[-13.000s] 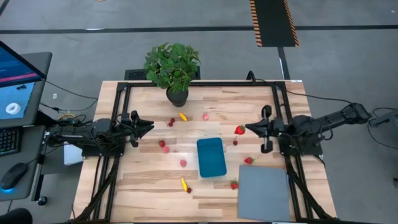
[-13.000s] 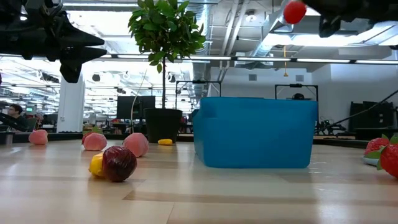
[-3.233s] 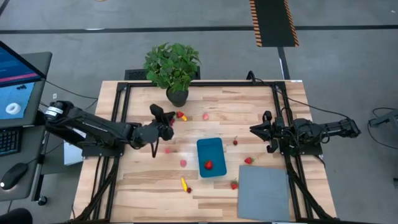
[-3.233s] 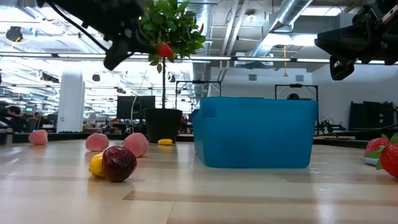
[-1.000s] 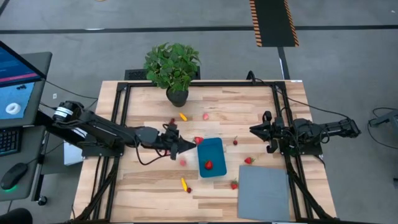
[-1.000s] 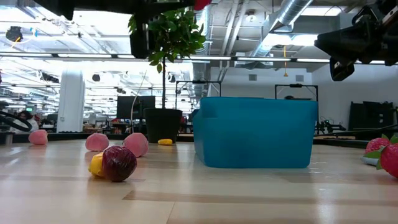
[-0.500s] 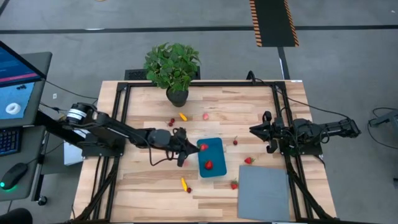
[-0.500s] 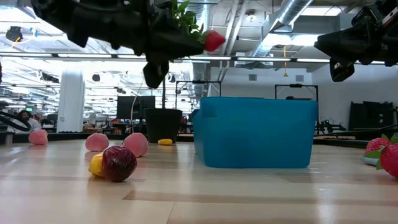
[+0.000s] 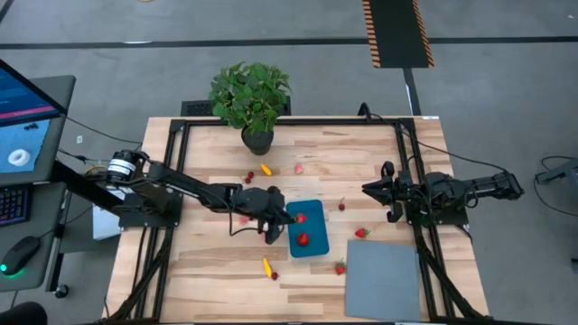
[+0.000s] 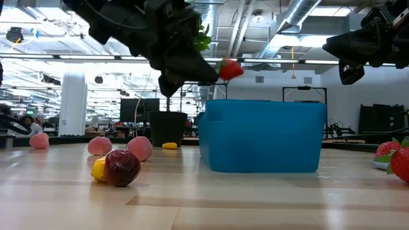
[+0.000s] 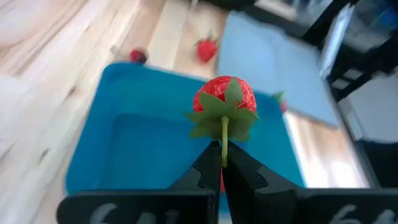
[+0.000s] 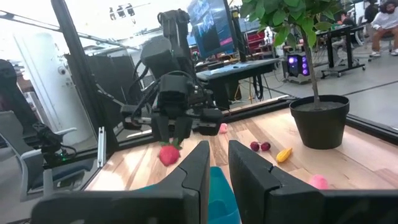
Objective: Pick and placing Produce into tupperware
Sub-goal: Put the left strawberry into the blue bin
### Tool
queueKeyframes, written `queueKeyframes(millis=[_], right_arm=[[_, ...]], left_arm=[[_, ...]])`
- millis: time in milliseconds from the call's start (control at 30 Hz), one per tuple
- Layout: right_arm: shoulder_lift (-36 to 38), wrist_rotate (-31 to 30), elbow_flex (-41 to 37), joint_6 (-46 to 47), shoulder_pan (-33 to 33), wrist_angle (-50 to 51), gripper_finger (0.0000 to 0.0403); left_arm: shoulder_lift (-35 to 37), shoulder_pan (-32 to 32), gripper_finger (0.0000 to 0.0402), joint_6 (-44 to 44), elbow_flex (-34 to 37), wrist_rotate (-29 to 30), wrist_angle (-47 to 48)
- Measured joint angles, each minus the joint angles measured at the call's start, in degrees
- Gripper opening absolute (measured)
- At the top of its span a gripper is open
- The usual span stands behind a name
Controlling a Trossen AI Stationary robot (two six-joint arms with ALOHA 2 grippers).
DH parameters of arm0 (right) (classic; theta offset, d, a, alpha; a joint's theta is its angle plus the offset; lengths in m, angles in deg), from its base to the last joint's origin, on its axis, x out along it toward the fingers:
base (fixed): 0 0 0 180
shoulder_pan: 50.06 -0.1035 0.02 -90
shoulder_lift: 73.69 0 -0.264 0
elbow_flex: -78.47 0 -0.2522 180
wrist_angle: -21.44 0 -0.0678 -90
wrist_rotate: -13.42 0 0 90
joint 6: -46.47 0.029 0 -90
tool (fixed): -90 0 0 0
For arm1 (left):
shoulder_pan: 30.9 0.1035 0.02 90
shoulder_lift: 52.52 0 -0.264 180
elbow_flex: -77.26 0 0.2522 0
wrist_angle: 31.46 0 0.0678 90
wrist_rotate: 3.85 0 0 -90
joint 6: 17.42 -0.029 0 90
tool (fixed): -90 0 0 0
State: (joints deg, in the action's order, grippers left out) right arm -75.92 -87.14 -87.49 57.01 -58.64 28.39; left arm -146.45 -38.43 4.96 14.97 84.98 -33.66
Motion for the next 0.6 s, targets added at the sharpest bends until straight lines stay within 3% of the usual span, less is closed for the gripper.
queueKeyframes(millis=[233,367,600], right_arm=[[0.0,0.0,0.0,0.1,0.0,0.0,0.0083],[0.0,0.0,0.0,0.1,0.0,0.0,0.0083],[0.0,0.0,0.0,0.1,0.0,0.0,0.0083]], left_arm=[[0.0,0.2,0.0,-0.6,-3.8,-1.0,9.2],[0.0,0.5,0.0001,-0.1,-3.8,-1.8,9.2],[0.0,0.4,0.0049,-1.4,-3.8,-1.6,7.8]])
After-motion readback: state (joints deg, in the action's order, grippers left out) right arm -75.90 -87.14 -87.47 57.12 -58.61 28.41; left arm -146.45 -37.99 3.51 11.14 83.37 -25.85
